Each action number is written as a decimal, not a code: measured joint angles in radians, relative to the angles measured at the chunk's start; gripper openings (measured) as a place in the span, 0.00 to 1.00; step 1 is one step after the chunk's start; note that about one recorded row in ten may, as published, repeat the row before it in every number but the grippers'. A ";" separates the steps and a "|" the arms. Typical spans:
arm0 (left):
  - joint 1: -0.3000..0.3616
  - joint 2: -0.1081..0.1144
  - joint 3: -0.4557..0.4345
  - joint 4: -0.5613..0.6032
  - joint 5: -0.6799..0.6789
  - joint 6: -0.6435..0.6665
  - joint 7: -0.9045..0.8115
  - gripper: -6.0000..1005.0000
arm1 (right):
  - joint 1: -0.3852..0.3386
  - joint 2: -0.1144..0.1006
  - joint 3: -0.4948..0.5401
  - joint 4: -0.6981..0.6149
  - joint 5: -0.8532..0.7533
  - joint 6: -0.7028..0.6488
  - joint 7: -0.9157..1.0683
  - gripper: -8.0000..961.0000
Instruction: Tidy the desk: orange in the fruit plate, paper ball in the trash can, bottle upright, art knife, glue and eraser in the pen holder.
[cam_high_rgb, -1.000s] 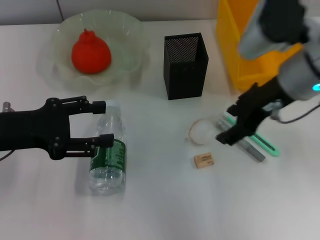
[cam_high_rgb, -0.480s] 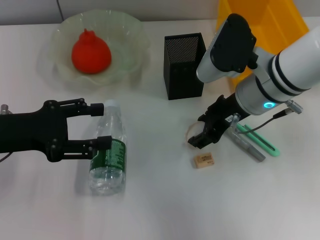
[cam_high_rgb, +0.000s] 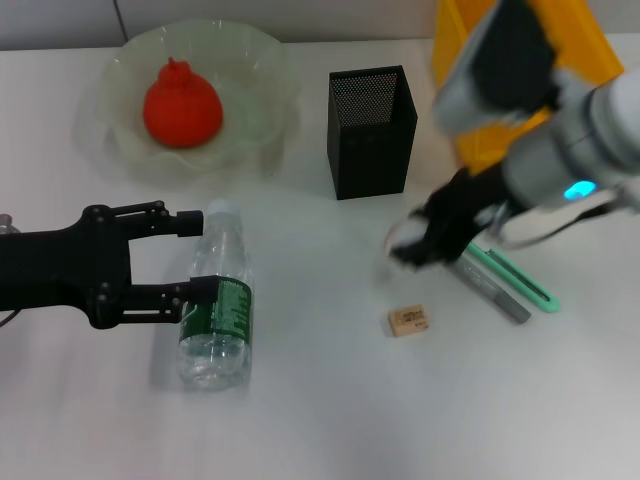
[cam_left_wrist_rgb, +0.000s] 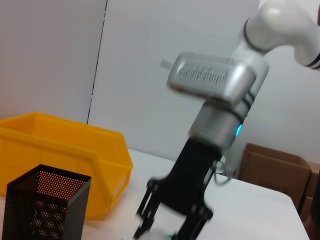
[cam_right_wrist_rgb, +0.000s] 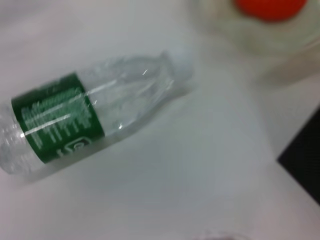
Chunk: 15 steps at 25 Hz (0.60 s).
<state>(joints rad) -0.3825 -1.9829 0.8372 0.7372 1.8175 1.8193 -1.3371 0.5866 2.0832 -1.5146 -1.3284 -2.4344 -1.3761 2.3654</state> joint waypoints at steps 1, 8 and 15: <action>0.002 0.000 0.000 0.000 -0.001 0.000 0.000 0.80 | -0.027 0.001 0.053 -0.066 0.000 -0.038 0.002 0.54; 0.007 0.001 -0.002 0.002 -0.005 -0.003 -0.003 0.80 | -0.082 -0.007 0.585 -0.272 -0.003 -0.156 0.035 0.56; -0.013 -0.005 -0.012 0.004 -0.003 -0.008 -0.025 0.80 | -0.079 -0.003 0.690 -0.131 0.049 0.069 -0.035 0.60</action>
<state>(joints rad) -0.3959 -1.9884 0.8251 0.7414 1.8141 1.8108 -1.3623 0.5074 2.0802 -0.8246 -1.4596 -2.3858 -1.3073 2.3309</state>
